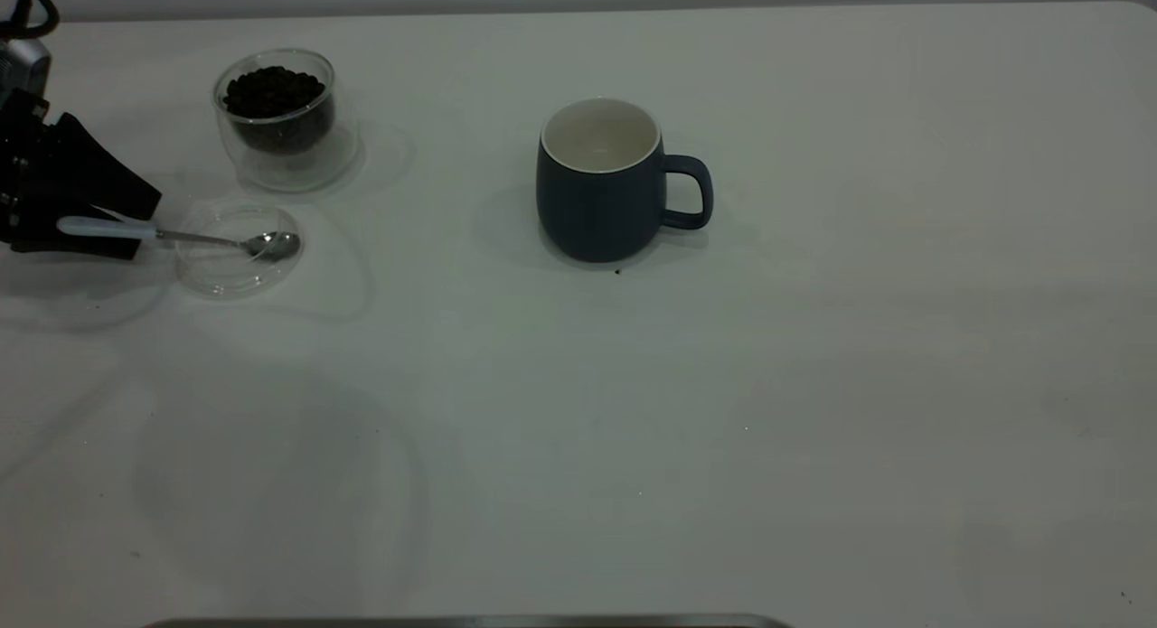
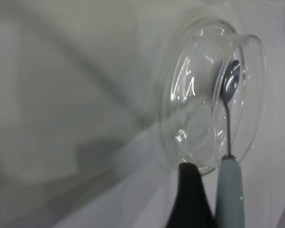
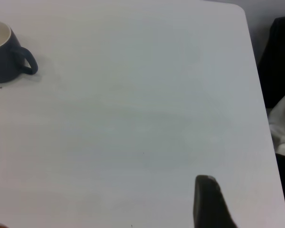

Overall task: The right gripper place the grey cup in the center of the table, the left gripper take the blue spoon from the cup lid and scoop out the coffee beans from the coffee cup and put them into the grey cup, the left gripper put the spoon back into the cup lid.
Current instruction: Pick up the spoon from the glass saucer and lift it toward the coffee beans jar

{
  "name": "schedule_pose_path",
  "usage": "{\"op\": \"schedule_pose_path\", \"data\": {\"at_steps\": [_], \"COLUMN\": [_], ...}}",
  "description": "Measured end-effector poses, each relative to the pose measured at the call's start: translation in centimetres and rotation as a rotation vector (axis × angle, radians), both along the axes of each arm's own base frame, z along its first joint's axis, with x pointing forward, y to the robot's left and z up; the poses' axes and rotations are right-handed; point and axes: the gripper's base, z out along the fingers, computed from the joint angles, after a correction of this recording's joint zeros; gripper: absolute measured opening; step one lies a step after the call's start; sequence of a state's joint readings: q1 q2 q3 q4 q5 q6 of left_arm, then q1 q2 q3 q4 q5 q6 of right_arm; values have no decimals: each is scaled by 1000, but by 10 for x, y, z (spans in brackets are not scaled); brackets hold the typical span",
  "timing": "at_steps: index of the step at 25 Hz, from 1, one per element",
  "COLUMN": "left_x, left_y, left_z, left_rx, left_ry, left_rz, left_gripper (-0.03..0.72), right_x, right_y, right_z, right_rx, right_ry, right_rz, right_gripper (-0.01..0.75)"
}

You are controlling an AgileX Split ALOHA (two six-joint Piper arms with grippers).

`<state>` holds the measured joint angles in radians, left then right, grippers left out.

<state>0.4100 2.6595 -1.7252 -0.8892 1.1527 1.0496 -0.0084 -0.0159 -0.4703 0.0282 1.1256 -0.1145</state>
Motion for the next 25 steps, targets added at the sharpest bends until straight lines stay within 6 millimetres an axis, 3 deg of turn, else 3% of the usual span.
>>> {"op": "schedule_pose_path", "data": {"at_steps": [12,18,25], "left_x": [0,2,12], "left_y": [-1,2,17], "left_z": [1,7,40], "left_rx": [-16,4,111], "left_ry": [4,19,3], "left_rz": [4,12,12], "left_gripper": [125,120,120], "right_x": [0,0,0], "right_y": [0,0,0], "right_z": [0,0,0], "right_rx": [1,1,0], "right_ry": [1,1,2], "right_rz": [0,0,0], "right_gripper": [363,363,363]}}
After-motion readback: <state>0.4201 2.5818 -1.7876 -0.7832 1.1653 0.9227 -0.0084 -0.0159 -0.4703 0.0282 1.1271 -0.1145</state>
